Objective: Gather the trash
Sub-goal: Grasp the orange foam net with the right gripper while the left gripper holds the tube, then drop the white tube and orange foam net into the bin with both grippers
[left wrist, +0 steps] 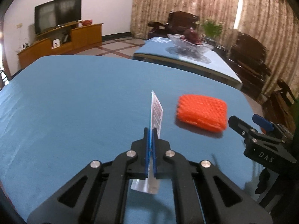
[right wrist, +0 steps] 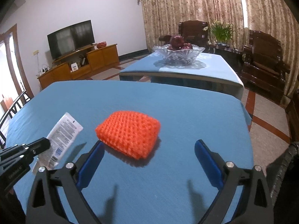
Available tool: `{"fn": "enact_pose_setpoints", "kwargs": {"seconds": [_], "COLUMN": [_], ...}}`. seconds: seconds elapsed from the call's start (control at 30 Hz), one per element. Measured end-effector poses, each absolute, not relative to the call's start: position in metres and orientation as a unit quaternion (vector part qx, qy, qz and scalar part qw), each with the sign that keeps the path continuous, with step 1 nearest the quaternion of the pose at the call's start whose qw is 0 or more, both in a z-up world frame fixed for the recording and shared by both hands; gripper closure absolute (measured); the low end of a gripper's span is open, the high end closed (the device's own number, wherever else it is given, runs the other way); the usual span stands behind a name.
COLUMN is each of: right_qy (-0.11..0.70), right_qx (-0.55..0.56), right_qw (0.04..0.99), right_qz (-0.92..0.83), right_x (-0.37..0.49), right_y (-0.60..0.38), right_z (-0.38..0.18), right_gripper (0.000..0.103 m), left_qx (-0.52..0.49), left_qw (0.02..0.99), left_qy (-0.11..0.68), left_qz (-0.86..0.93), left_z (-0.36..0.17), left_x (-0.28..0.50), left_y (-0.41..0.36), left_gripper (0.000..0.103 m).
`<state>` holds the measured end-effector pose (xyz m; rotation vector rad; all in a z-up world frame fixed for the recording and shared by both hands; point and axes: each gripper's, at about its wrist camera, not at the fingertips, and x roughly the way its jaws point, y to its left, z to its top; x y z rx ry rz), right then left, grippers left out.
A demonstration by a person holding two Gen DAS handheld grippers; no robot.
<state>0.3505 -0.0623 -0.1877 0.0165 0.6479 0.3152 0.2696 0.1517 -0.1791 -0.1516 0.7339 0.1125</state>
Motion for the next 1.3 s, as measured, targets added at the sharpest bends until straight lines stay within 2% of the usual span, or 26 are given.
{"fn": "enact_pose_setpoints", "kwargs": {"seconds": [0.23,0.33,0.37,0.43,0.5,0.57,1.3], "right_qy": [0.337,0.371,0.384,0.391,0.377,0.367,0.289], "right_qx": [-0.014,-0.010,-0.008,-0.005,-0.010,-0.023,0.006], "right_qw": [0.928,0.914,0.907,0.901,0.905,0.908,0.941], "right_qz": [0.155,0.164,0.174,0.189,0.198,0.203,0.175], "right_x": [0.373,0.386,0.389,0.390,0.384,0.378,0.301], "right_y": [-0.039,-0.035,-0.034,-0.033,-0.032,-0.032,-0.102], "right_z": [-0.199,-0.208,-0.212,-0.214,-0.210,-0.205,-0.105], "right_gripper": [0.019,0.030,0.044,0.053,0.074,0.079,0.081], "left_qx": [-0.065,-0.069,-0.070,-0.074,-0.077,-0.078,-0.058], "left_qw": [0.929,0.926,0.925,0.924,0.923,0.924,0.946], "left_qy": [0.358,0.363,0.365,0.369,0.369,0.368,0.319], "left_qz": [0.070,0.072,0.073,0.074,0.075,0.073,0.024], "left_z": [-0.184,-0.190,-0.192,-0.196,-0.197,-0.196,-0.115], "left_x": [0.278,0.280,0.280,0.279,0.278,0.276,0.243], "left_y": [0.159,0.162,0.162,0.164,0.165,0.164,0.105], "left_gripper": [0.101,0.101,0.101,0.101,0.101,0.101,0.101]}}
